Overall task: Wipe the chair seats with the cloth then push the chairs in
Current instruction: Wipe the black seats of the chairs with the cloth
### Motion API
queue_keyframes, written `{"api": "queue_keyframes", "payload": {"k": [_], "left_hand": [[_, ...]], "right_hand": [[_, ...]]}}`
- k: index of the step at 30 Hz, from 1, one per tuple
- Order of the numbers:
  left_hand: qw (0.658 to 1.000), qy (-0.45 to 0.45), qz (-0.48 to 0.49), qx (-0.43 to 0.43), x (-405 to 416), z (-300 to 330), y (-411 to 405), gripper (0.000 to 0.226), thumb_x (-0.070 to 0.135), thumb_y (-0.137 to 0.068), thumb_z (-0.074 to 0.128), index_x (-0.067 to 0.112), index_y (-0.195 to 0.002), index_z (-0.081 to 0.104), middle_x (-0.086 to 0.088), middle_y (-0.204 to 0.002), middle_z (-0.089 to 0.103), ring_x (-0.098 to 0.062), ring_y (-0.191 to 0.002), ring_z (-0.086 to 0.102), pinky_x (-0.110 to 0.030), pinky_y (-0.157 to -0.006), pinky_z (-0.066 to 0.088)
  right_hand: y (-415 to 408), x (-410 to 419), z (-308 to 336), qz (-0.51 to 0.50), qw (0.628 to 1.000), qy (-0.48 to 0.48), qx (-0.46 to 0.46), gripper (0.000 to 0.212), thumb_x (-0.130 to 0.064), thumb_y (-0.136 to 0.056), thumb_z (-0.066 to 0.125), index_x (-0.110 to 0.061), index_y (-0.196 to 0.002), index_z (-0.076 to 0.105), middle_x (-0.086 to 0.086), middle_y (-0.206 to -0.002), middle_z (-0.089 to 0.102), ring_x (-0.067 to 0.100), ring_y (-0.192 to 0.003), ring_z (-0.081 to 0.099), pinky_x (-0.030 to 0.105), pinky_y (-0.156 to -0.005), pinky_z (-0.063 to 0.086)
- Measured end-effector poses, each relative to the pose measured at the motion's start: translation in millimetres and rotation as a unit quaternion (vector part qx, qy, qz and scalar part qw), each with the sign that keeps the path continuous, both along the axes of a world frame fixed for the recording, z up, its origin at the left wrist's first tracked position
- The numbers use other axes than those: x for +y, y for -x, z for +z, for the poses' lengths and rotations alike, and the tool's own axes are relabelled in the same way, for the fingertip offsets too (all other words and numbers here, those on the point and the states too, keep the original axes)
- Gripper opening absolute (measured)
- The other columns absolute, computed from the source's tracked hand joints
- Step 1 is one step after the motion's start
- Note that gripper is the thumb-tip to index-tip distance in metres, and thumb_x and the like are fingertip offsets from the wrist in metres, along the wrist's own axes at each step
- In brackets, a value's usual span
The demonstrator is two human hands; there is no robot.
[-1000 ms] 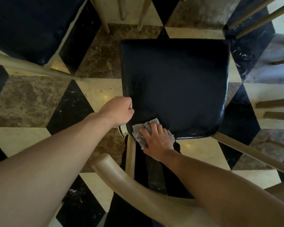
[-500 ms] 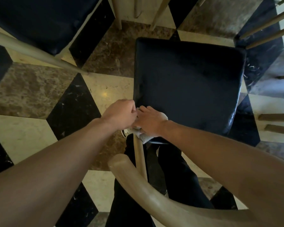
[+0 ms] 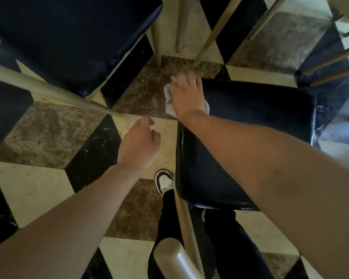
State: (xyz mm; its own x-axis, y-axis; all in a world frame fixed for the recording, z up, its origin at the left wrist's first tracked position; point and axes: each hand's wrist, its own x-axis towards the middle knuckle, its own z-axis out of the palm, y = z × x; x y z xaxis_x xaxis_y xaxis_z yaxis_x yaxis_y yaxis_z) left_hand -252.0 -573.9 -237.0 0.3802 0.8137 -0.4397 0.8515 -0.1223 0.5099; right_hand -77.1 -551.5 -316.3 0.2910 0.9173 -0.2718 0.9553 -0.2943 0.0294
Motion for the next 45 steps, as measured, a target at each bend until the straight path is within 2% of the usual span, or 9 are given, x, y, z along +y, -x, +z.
{"api": "queue_keyframes", "payload": {"k": [7,9,10,14,18,22,26,32,45], "left_hand": [[1.0,-0.01,-0.007,-0.007,16,-5,4,0.028,0.021,-0.101,0.049,0.014,-0.127,0.056,-0.005,-0.119,0.061,-0.012,-0.093,0.053,-0.032,-0.077,0.04],[0.999,-0.027,-0.03,-0.006,14,-5,2,0.027,0.021,-0.1,0.05,0.012,-0.125,0.057,-0.004,-0.115,0.061,-0.014,-0.096,0.055,-0.032,-0.077,0.04],[0.998,-0.032,-0.049,-0.001,13,-5,0,0.026,0.021,-0.1,0.051,0.012,-0.123,0.057,-0.004,-0.114,0.061,-0.016,-0.098,0.056,-0.032,-0.076,0.043],[0.993,-0.017,-0.117,0.018,15,-9,-14,0.02,0.021,-0.099,0.052,0.012,-0.114,0.061,-0.004,-0.114,0.059,-0.022,-0.104,0.056,-0.043,-0.083,0.051],[0.993,-0.035,-0.109,0.001,18,-13,-27,0.019,0.022,-0.099,0.049,0.012,-0.111,0.061,-0.003,-0.111,0.057,-0.02,-0.101,0.053,-0.039,-0.081,0.047],[0.994,-0.047,-0.099,-0.016,18,-21,-32,0.027,0.025,-0.101,0.045,0.015,-0.124,0.056,0.0,-0.118,0.052,-0.013,-0.103,0.05,-0.03,-0.081,0.04],[0.995,-0.041,-0.088,-0.009,15,-26,-35,0.032,0.033,-0.102,0.042,0.019,-0.128,0.054,0.011,-0.114,0.042,-0.004,-0.103,0.043,-0.028,-0.083,0.039],[0.984,-0.038,-0.173,0.013,14,-14,-61,0.031,0.033,-0.103,0.042,0.016,-0.124,0.056,-0.001,-0.121,0.055,-0.019,-0.108,0.058,-0.036,-0.084,0.049],[0.951,0.048,-0.292,0.09,-68,30,-189,0.017,0.029,-0.102,0.044,0.017,-0.109,0.054,-0.004,-0.113,0.054,-0.024,-0.096,0.057,-0.045,-0.088,0.049]], "right_hand": [[12,-24,12,0.066,0.993,0.02,0.096,0.025,-0.028,-0.092,0.055,-0.023,-0.114,0.066,0.004,-0.121,0.063,0.027,-0.12,0.052,0.04,-0.106,0.04],[33,-55,32,0.127,0.984,0.061,0.111,0.017,-0.044,-0.075,0.067,-0.031,-0.083,0.073,-0.001,-0.072,0.057,0.018,-0.068,0.054,0.03,-0.065,0.045],[41,-71,39,0.164,0.977,0.059,0.124,0.02,-0.054,-0.062,0.069,-0.034,-0.067,0.071,-0.002,-0.056,0.038,0.016,-0.05,0.036,0.017,-0.045,0.011],[51,-131,12,0.311,0.923,0.179,0.138,0.044,-0.059,-0.09,0.051,-0.027,-0.119,0.061,0.003,-0.117,0.06,0.029,-0.119,0.049,0.047,-0.114,0.023],[12,-89,-3,0.343,0.925,0.145,0.076,0.064,-0.054,-0.092,0.022,-0.02,-0.134,0.056,0.005,-0.136,0.054,0.029,-0.132,0.039,0.046,-0.115,0.028],[-54,-30,-10,0.187,0.981,0.055,-0.001,0.056,-0.041,-0.097,0.049,-0.022,-0.149,0.041,0.009,-0.151,0.041,0.033,-0.14,0.032,0.042,-0.118,0.024],[-122,-21,-7,-0.172,0.968,-0.031,0.182,0.045,-0.042,-0.104,0.051,-0.01,-0.135,0.05,0.015,-0.139,0.05,0.034,-0.123,0.049,0.044,-0.105,0.04],[-201,-126,3,-0.272,0.952,-0.037,0.138,0.048,-0.039,-0.103,0.053,-0.005,-0.137,0.046,0.018,-0.139,0.046,0.036,-0.127,0.046,0.046,-0.106,0.04],[-214,-328,21,-0.604,0.768,0.079,0.198,0.052,-0.044,-0.101,0.053,-0.011,-0.141,0.04,0.028,-0.135,0.05,0.047,-0.116,0.057,0.048,-0.092,0.05]]}}
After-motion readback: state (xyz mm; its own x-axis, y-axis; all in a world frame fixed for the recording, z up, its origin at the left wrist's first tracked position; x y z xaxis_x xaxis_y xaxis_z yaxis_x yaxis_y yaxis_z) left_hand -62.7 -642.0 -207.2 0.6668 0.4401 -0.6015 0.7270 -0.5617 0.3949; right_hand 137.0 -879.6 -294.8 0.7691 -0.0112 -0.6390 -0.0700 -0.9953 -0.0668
